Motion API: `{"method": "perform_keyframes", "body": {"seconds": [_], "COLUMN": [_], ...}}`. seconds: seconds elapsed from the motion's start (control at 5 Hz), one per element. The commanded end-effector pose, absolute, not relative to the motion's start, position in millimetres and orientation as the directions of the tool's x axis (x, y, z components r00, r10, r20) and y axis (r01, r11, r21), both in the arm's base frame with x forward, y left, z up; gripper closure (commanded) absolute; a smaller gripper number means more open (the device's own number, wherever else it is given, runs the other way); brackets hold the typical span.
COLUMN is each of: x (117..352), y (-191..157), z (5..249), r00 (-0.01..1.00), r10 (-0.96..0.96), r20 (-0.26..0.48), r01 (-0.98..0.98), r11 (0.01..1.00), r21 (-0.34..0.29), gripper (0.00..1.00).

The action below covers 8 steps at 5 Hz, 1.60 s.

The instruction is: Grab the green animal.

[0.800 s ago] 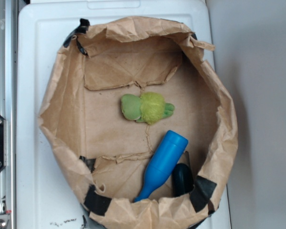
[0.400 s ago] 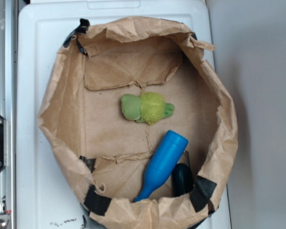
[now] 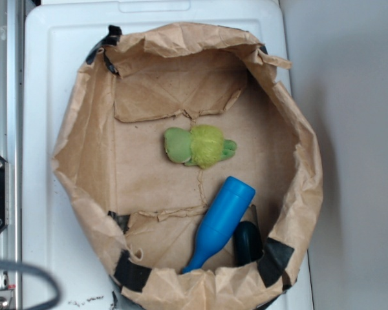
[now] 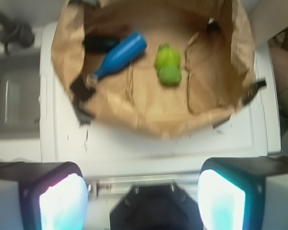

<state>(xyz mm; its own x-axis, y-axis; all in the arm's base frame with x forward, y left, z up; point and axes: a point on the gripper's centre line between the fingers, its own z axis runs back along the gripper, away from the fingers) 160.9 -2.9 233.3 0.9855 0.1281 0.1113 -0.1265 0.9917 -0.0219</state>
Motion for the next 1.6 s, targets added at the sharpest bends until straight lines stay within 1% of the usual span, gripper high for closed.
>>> {"method": "perform_keyframes", "body": {"seconds": [0.0, 0.2, 0.4, 1.2, 1.4], "x": [244, 274, 324, 324, 322], "y": [20, 17, 9, 9, 26], "z": [207, 180, 156, 156, 132], "r00": [0.989, 0.99, 0.991, 0.991, 0.992], "r10": [0.04, -0.049, -0.067, -0.067, -0.078], "r20": [0.144, 0.135, 0.116, 0.116, 0.094], "r01": [-0.035, 0.056, 0.067, 0.067, 0.076], "r11": [0.999, 0.997, 0.998, 0.998, 0.997], "r21": [-0.036, -0.054, 0.005, 0.005, 0.026], "gripper": [0.0, 0.0, 0.0, 0.0, 0.0]}}
